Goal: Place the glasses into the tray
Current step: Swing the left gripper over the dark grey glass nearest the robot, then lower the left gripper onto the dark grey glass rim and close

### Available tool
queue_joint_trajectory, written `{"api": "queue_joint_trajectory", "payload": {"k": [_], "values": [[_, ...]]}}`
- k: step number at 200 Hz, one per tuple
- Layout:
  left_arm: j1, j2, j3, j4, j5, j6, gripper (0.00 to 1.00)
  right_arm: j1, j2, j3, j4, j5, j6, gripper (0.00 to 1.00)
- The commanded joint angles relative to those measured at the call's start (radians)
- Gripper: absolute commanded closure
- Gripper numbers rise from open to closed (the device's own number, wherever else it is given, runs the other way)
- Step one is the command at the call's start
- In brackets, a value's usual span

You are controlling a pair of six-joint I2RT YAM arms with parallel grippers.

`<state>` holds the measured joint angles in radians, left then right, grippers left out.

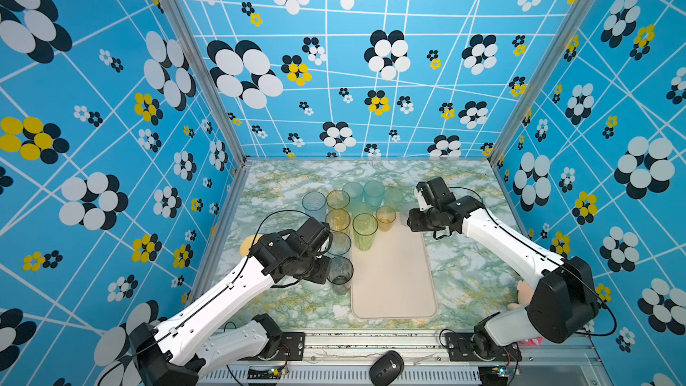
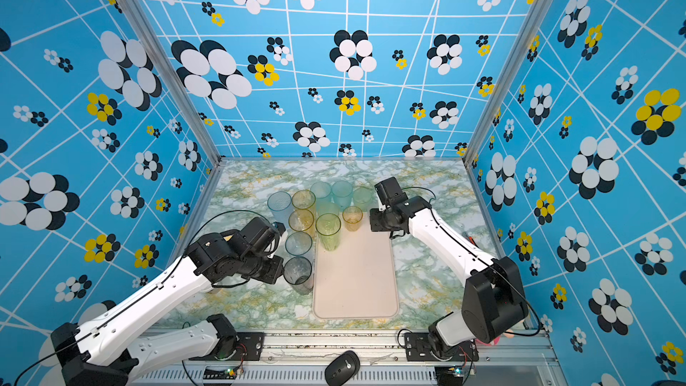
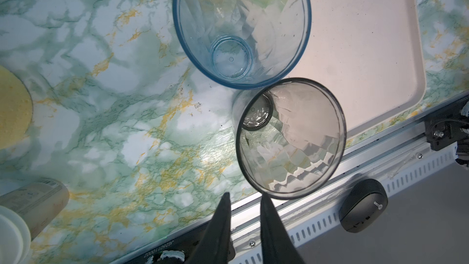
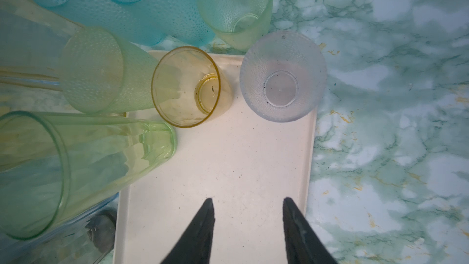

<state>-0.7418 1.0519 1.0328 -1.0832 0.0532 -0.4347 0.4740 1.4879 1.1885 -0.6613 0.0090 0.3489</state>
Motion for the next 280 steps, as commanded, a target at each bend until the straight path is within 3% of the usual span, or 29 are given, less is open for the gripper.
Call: {"api": "queue_joint_trajectory", "payload": {"k": [1, 147, 280], "values": [[-0.007, 0.009, -0.022, 0.024, -0.019, -0.013, 0.75, 0.005, -0.015, 0.015, -0.003, 0.000, 0.005, 0.54], [-0.017, 0.071, -0.036, 0.078, -0.062, -0.007, 0.79, 0.006, 0.005, 0.016, 0.000, 0.003, -0.007, 0.54], [-0.026, 0.149, -0.012, 0.050, -0.079, 0.017, 0.92, 0.006, 0.037, 0.016, 0.006, 0.009, -0.021, 0.53]]}}
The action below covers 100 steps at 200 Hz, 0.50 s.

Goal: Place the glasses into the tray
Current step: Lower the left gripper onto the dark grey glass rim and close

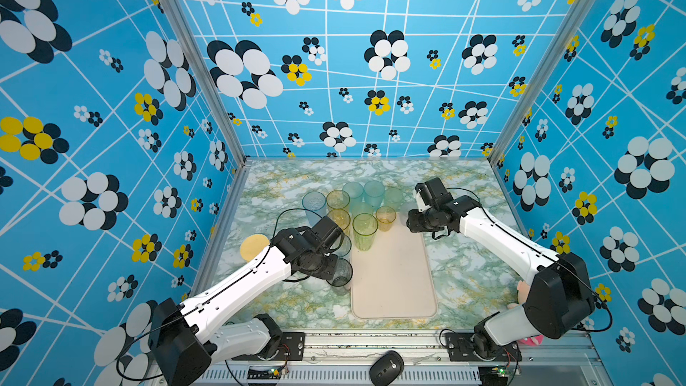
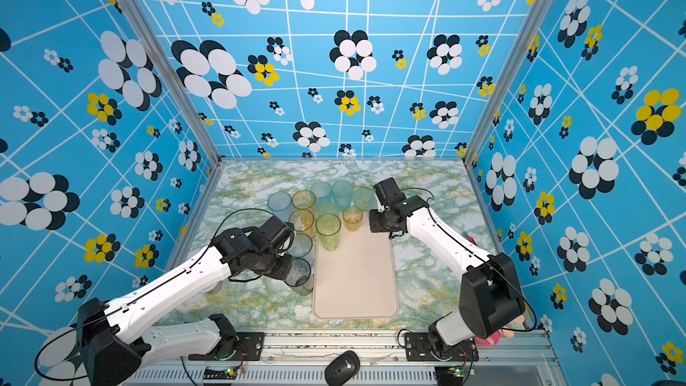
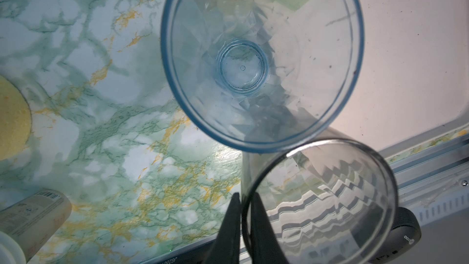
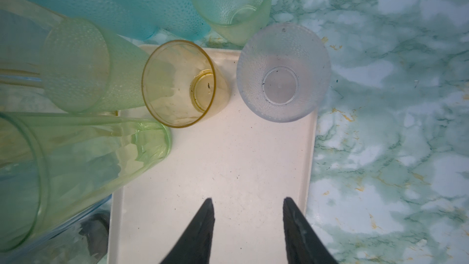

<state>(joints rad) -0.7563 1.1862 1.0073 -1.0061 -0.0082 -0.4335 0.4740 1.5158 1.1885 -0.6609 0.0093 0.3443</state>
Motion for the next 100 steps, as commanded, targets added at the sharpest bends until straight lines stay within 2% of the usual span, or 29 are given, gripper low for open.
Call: {"api": "queue_joint_trajectory", "payload": {"k": [1, 100], "values": [[-0.012, 0.016, 0.014, -0.028, -0.018, 0.015, 0.92, 0.006, 0.009, 0.018, 0.006, 0.009, -0.016, 0.53], [-0.056, 0.031, 0.102, -0.148, -0.021, 0.040, 0.94, 0.006, -0.013, 0.000, 0.006, 0.014, -0.013, 0.54]]}}
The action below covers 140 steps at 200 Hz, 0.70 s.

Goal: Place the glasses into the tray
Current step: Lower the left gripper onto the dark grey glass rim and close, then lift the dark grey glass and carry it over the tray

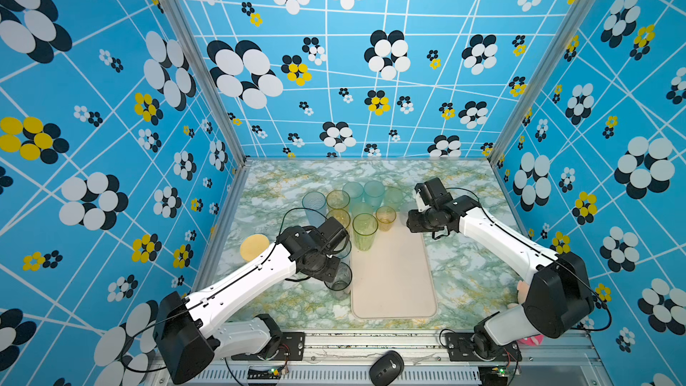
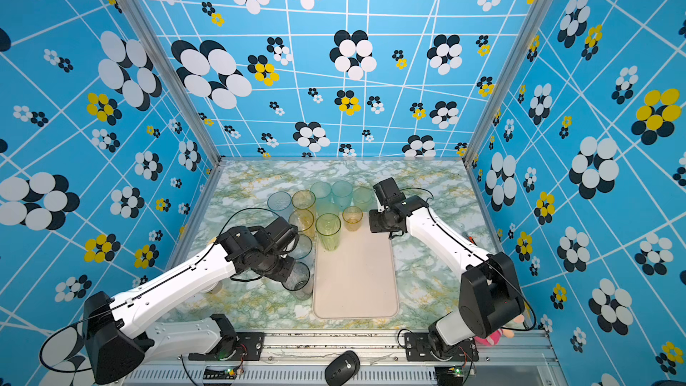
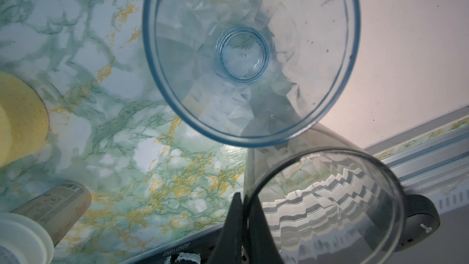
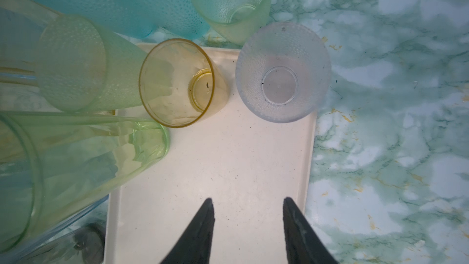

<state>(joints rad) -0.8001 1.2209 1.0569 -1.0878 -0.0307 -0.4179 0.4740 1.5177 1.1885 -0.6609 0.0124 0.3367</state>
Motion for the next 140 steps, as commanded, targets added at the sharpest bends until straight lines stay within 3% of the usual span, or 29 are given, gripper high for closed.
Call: {"api": "queue_joint_trajectory", "payload": {"k": [1, 69, 140], "values": [[-0.014, -0.004, 0.054, -0.067, 0.002, 0.024, 0.94, 0.005, -0.016, -0.001, 0.006, 0.011, -0.005, 0.53], [-0.085, 0.032, 0.237, -0.155, 0.025, 0.080, 0.94, 0.006, -0.039, -0.009, -0.002, 0.021, -0.005, 0.53], [-0.100, 0.216, 0.450, -0.168, -0.006, 0.228, 0.94, 0.006, -0.045, 0.005, -0.018, 0.031, -0.010, 0.53]]}}
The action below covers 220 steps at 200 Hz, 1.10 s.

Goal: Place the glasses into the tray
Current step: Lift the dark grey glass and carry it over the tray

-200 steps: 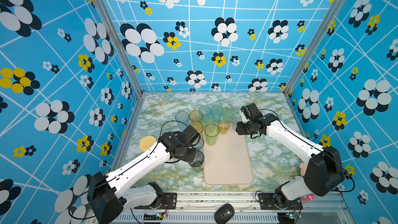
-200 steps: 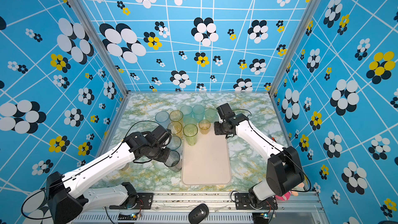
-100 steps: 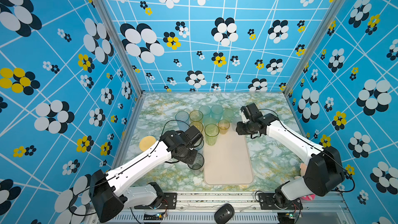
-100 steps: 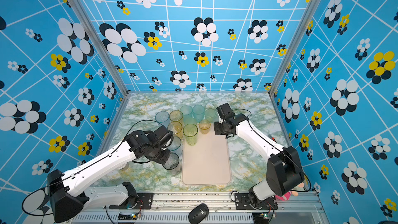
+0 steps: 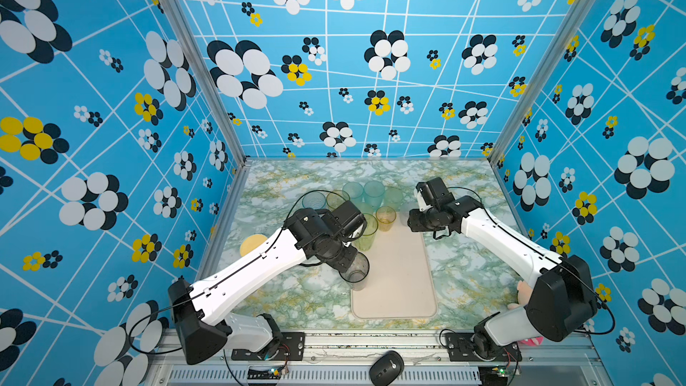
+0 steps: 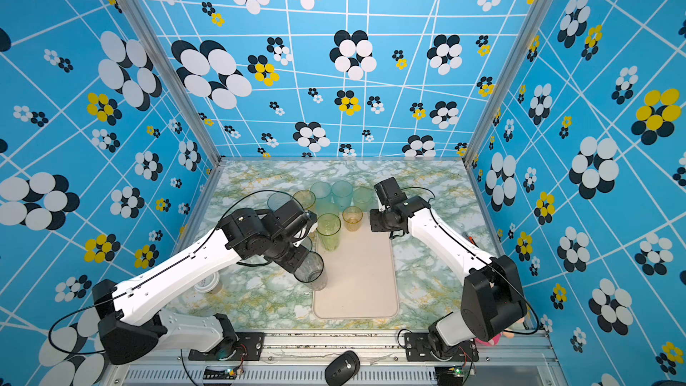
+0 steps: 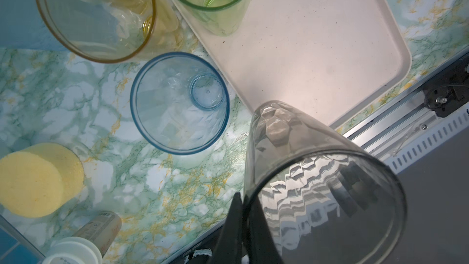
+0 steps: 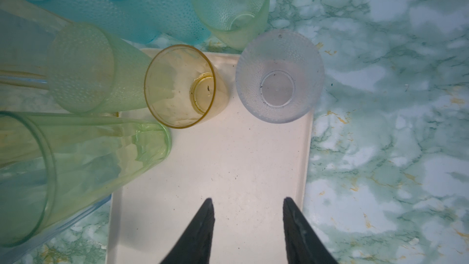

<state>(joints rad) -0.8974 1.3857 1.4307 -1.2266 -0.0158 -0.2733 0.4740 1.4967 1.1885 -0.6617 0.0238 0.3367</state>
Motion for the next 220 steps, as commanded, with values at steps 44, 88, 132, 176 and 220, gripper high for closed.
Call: {"api": "queue_joint_trajectory", "payload": {"k": [44, 88, 132, 176, 220], "values": [[0.008, 0.184, 0.195, -0.047, -0.027, 0.166, 0.94, 0.005, -0.024, 0.019, -0.029, 0.024, -0.016, 0.53], [0.040, 0.266, 0.231, -0.038, -0.023, 0.217, 0.94, 0.006, -0.012, 0.022, -0.033, 0.025, -0.022, 0.53], [0.074, 0.307, 0.241, -0.002, -0.002, 0.250, 0.94, 0.005, 0.009, 0.039, -0.039, 0.026, -0.025, 0.53], [0.088, 0.341, 0.244, 0.020, 0.016, 0.271, 0.94, 0.006, 0.025, 0.048, -0.040, 0.028, -0.027, 0.53], [0.098, 0.364, 0.251, 0.039, 0.028, 0.283, 0.95, 0.006, 0.035, 0.053, -0.041, 0.029, -0.025, 0.53]]}}
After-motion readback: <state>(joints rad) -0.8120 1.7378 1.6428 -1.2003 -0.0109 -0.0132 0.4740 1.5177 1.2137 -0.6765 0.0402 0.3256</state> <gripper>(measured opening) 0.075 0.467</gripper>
